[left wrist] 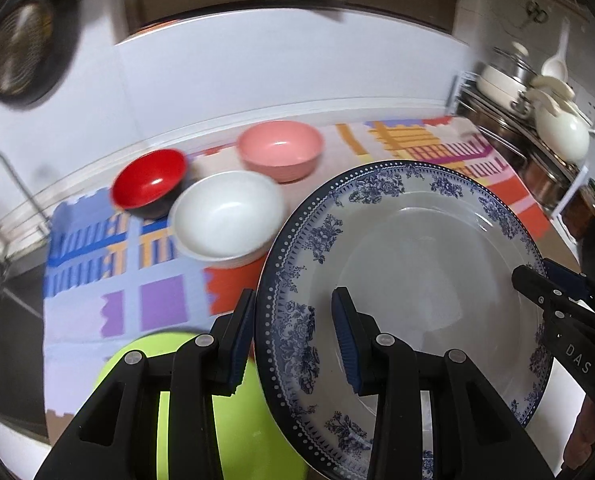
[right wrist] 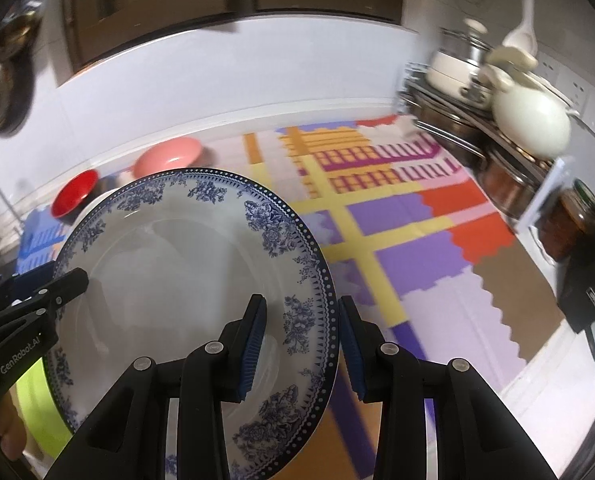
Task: Organize plates and bowls
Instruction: 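Carry the blue-and-white plate with both grippers over the green plate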
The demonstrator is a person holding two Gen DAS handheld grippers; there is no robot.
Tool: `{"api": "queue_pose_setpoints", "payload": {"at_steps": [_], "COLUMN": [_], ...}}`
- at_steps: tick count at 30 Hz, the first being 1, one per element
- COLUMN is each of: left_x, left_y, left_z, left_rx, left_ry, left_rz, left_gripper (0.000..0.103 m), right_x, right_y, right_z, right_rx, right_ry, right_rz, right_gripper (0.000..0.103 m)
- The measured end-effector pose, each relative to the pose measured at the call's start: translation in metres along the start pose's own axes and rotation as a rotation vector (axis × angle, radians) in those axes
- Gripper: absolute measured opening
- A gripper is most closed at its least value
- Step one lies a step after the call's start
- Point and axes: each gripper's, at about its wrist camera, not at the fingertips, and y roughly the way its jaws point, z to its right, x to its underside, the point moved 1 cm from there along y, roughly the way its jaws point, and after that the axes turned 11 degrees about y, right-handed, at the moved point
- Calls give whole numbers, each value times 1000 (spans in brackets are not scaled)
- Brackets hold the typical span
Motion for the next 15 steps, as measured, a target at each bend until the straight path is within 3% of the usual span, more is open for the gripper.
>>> {"api": "queue_pose_setpoints", "payload": {"at_steps": [15], "left_x": [59], "left_y": [-33], "left_z": [-82], "left_rx": [-117], "left_ry": [-142], "left_rz": [-15], "left_gripper": [38], "right_x": [30], "right_y": [-14], "right_z": [-96], "right_rx": [-118], "right_ry": [-148], "right_rz": [-11], "right_gripper": [37]}}
